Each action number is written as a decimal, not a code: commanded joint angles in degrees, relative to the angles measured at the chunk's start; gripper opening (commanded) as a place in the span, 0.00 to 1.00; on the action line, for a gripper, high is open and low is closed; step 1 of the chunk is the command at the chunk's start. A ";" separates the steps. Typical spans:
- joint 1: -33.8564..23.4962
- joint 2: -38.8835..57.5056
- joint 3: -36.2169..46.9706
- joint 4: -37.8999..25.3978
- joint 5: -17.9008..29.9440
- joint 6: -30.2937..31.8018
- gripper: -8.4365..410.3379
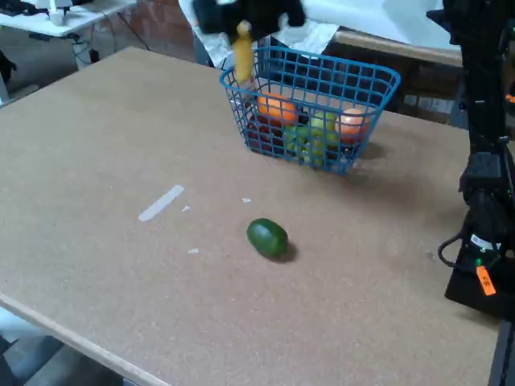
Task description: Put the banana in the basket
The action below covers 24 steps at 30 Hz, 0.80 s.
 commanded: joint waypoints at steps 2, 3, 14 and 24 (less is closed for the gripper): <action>-6.58 -1.18 0.24 -4.61 -1.40 0.35 0.22; -7.98 -1.18 0.24 -5.09 -2.21 0.42 0.22; -18.47 -0.02 -4.02 -1.46 -4.66 4.09 0.22; -22.10 0.55 -14.86 11.50 -6.01 6.60 0.22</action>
